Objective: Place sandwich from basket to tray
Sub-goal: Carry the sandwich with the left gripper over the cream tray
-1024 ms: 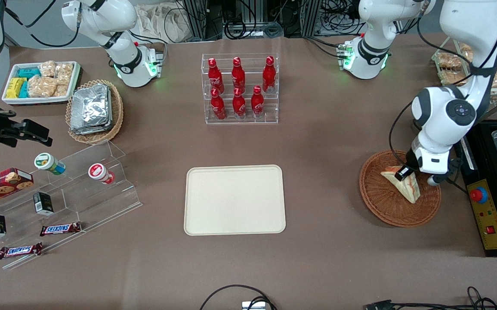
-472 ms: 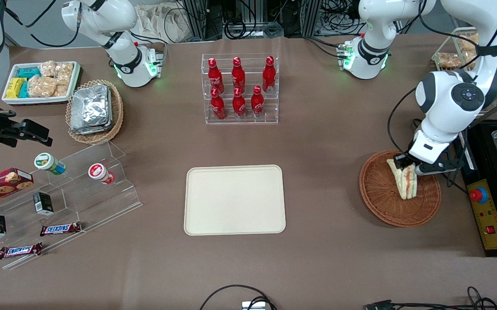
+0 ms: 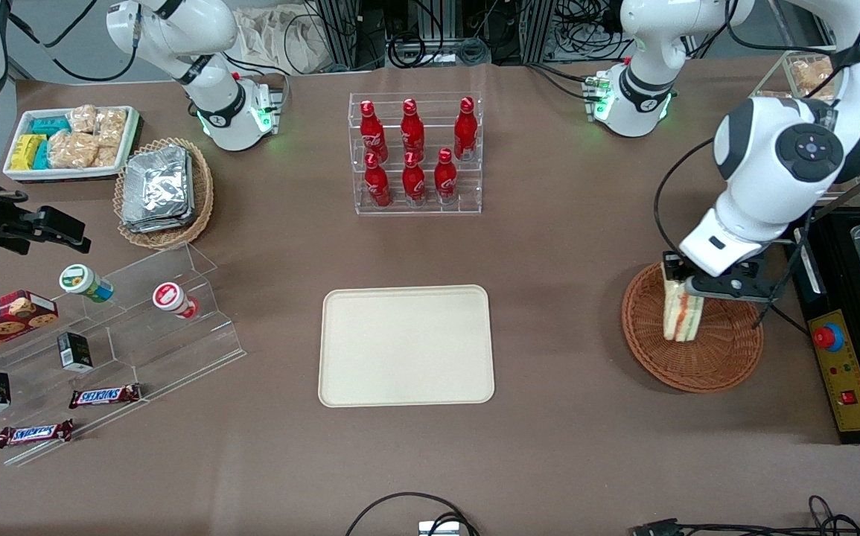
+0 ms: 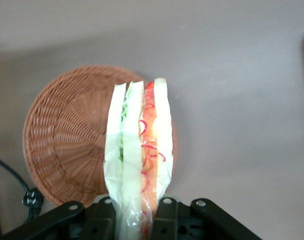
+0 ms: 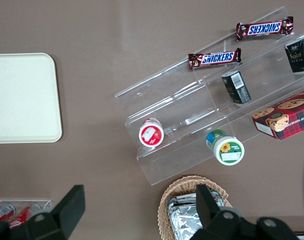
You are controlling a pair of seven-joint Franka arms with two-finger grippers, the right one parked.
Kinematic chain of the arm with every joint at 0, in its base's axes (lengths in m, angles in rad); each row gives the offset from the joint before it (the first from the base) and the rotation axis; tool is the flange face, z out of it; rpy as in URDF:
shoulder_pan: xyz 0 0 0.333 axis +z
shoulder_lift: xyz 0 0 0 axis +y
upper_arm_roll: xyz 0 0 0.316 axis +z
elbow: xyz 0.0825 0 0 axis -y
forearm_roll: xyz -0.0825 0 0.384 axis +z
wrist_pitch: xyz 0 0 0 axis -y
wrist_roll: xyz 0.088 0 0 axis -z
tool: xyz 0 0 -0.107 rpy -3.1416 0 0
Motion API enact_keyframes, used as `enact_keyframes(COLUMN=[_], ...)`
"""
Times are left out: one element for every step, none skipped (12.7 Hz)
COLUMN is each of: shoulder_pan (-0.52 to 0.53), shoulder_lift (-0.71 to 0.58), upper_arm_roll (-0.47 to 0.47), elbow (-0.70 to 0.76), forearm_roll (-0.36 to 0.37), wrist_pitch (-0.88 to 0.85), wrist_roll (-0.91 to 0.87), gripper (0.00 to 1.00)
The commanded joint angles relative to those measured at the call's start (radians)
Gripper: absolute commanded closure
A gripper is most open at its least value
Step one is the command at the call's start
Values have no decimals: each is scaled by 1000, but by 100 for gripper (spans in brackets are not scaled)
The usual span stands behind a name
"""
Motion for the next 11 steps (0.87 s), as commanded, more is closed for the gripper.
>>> enact_keyframes(shoulder_pan=[-3, -3, -3, -3, -18, -50, -87, -131, -173, -213, -253], shoulder_lift=[100, 132, 165, 192, 212, 243, 278, 321, 373, 427, 479], upper_arm_roll=[-64, -84, -108, -133, -153, -154, -153, -153, -153, -153, -153], elbow=[203, 262, 313, 350, 377, 415, 454, 497, 555, 603, 647], forearm_roll=[0, 1, 4, 6, 9, 14, 29, 58, 81, 99, 130], wrist_pitch=[-153, -193, -214, -219, -224, -228, -233, -245, -259, -264, -262], wrist_roll=[-12, -51, -92, -129, -166, -202, -242, -297, -354, -409, -460], gripper=[83, 83, 83, 83, 83, 83, 83, 83, 83, 83, 83])
